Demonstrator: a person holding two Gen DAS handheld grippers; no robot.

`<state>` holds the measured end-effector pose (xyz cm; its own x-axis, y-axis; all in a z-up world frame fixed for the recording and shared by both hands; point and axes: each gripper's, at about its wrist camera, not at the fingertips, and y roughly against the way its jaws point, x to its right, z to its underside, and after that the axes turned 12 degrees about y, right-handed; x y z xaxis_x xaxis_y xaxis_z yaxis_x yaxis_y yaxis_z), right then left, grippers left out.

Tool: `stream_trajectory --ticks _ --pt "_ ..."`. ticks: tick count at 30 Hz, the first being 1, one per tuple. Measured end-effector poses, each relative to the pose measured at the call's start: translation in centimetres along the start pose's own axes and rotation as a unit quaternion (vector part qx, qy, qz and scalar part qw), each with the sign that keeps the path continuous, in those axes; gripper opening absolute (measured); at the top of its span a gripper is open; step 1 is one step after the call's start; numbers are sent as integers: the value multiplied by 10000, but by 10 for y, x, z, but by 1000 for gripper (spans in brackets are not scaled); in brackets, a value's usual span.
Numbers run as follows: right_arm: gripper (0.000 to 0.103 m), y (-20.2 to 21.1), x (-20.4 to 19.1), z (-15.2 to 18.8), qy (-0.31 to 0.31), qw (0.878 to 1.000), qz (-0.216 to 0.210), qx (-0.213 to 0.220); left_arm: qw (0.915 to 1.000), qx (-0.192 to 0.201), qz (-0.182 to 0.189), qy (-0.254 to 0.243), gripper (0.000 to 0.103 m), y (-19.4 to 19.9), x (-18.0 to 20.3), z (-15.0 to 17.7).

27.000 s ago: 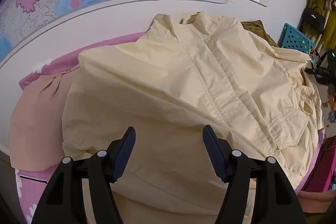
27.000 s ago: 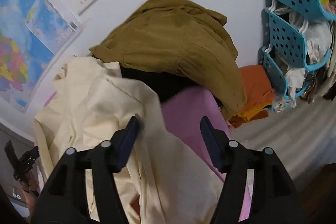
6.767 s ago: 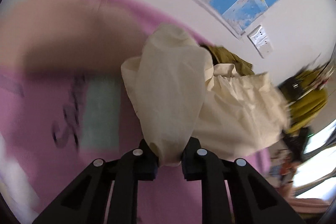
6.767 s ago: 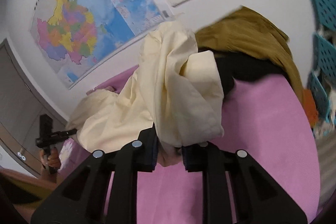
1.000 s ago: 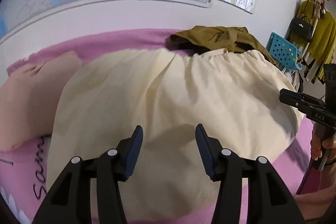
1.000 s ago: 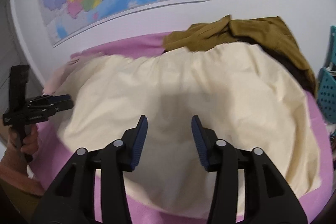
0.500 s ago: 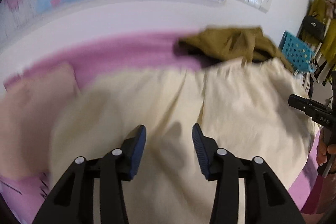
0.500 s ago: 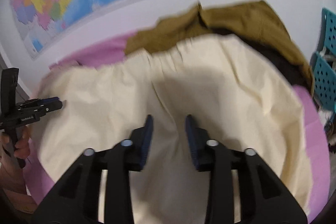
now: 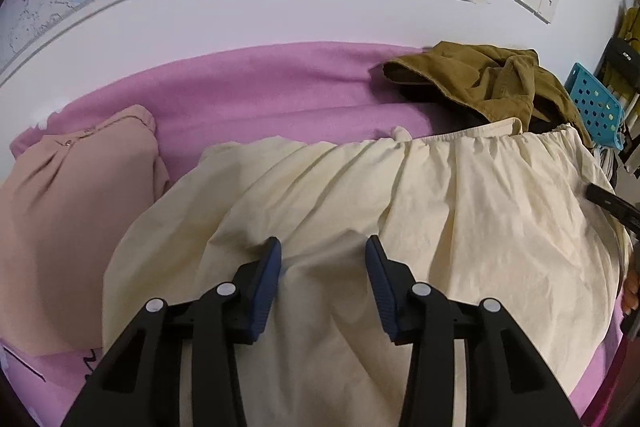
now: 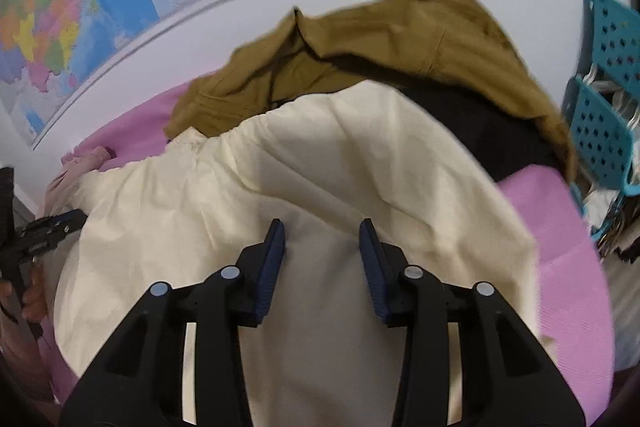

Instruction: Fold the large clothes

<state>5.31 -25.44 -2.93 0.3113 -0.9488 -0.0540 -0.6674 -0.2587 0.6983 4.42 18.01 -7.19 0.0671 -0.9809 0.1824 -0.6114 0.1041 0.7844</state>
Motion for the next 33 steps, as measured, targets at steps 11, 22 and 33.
stream_trajectory --ticks 11,22,33 --pt "43 83 53 80 -736 9967 314 122 9995 181 238 -95 43 21 -7 17" --pt "12 105 72 114 -894 9951 180 383 9997 155 201 -37 44 14 -14 21" --pt "3 99 101 110 -1336 9891 464 411 9998 149 121 1 43 12 -17 25"
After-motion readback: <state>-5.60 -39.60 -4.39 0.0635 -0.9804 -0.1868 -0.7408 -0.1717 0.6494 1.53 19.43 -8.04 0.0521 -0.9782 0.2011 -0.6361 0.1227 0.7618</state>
